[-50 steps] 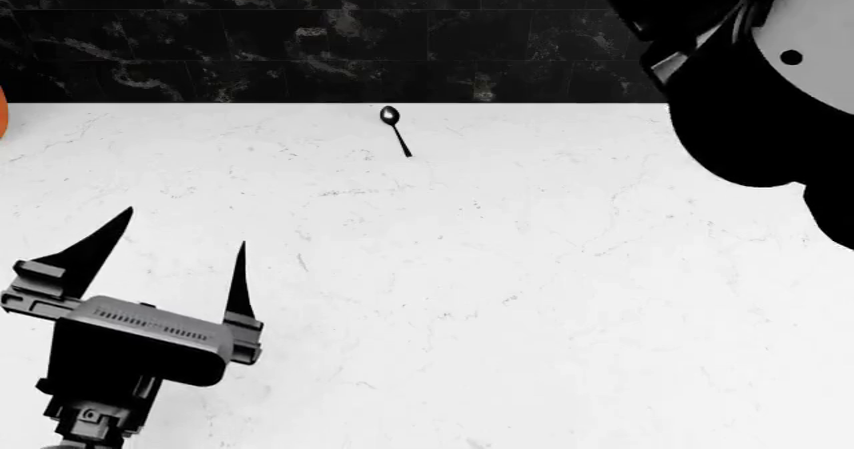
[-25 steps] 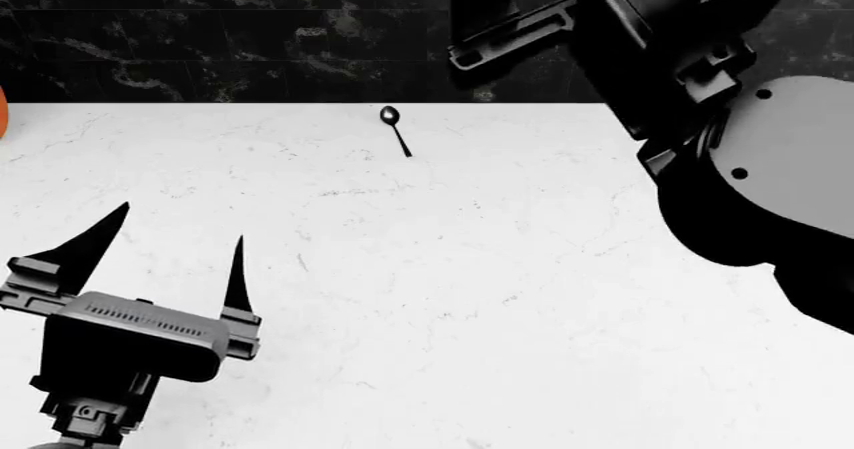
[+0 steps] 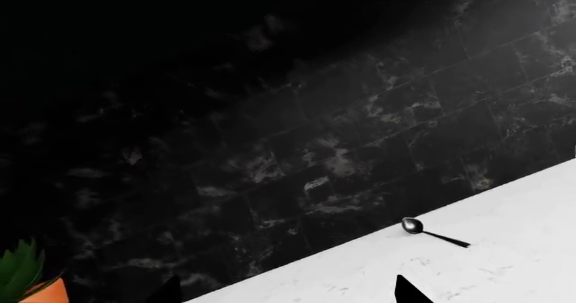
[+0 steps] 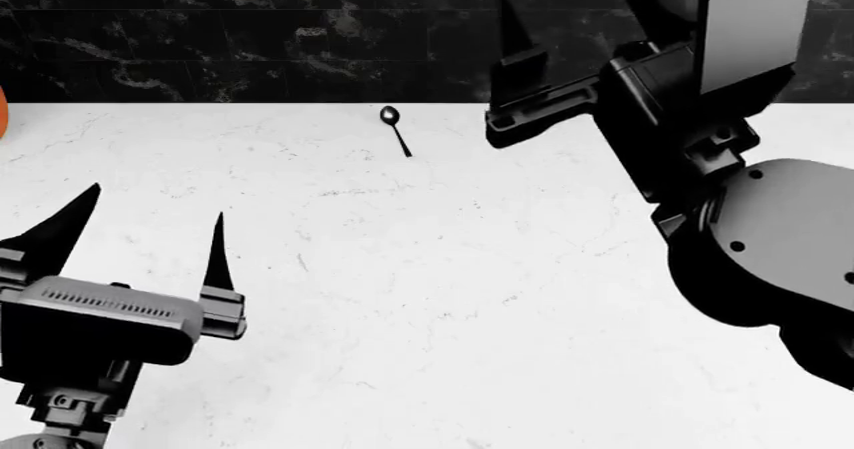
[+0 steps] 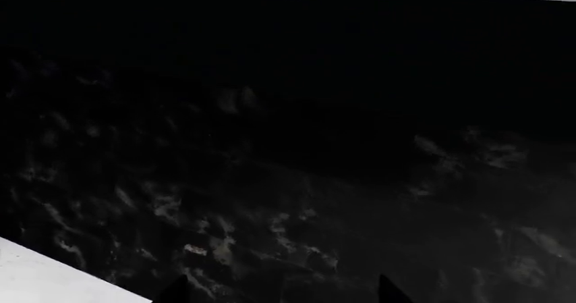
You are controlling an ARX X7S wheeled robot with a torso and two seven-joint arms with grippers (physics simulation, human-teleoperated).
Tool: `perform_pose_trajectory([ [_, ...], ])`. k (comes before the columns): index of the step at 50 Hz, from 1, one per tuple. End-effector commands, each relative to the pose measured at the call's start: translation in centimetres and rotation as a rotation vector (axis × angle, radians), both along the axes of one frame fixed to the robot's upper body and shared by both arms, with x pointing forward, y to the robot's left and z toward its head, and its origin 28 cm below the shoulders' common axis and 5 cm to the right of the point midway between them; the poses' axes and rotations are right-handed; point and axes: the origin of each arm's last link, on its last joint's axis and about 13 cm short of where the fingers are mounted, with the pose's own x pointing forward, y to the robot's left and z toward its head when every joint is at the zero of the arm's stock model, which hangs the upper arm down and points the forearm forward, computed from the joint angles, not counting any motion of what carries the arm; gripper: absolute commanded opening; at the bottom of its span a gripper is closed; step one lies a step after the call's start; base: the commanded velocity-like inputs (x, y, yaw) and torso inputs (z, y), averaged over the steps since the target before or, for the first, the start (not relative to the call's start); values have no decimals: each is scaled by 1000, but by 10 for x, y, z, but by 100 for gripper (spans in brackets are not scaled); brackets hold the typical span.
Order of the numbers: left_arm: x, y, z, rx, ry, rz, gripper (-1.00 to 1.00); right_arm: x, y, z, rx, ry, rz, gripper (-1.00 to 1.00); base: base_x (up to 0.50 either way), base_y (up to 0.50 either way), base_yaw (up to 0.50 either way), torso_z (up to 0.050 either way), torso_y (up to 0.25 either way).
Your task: A wet mug is on the counter and needs to be dried. Pick it up and place it upside down in the open cabinet.
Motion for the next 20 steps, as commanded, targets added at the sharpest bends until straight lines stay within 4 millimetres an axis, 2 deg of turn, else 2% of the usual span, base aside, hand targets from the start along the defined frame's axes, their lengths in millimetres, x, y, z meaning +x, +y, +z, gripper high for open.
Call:
perform_pose_trajectory([
  [1, 1, 1, 7, -40, -33, 19, 100, -5, -8, -15, 13, 28, -51, 100, 0, 0, 0, 0, 0],
  [20, 1, 2, 13, -63, -58, 31, 100, -5, -17, -38, 36, 85, -119, 100, 0, 0, 0, 0, 0],
])
